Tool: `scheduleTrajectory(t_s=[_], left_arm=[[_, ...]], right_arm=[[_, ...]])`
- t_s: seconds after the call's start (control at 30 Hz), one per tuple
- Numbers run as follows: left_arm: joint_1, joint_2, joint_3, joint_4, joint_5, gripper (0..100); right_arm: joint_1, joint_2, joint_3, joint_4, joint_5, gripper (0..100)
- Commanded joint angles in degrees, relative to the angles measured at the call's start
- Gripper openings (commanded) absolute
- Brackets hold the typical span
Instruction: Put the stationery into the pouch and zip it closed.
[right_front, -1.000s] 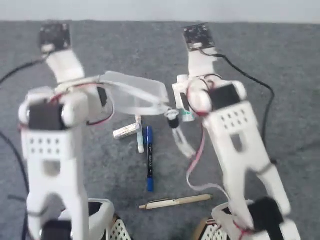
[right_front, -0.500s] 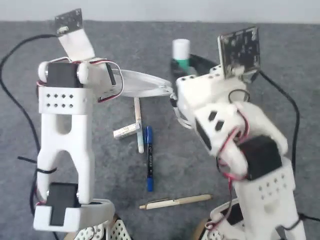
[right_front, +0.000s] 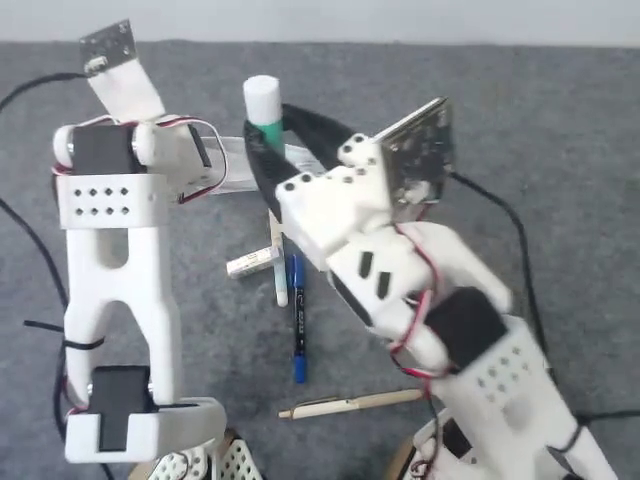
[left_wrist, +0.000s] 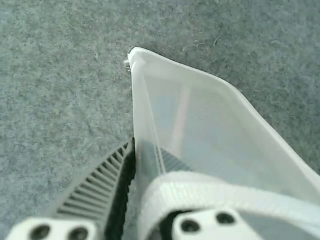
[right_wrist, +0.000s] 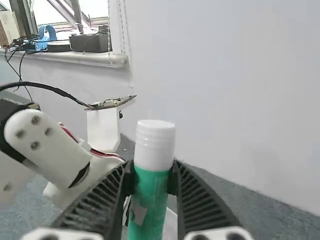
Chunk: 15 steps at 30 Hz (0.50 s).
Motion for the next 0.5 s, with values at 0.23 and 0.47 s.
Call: scheduleTrajectory(t_s=[0.23, 0.47], left_arm=[[-0.09, -0.35, -3.21, 1.76, 0.7, 1], [-0.09, -0.35, -3.21, 1.85, 0.7, 1]], right_arm=[[-0.4, 0.48, 17.93, -32.48, -0.09, 0.6], [1.63, 9.54, 19.43, -41.63, 1.41, 0.6]])
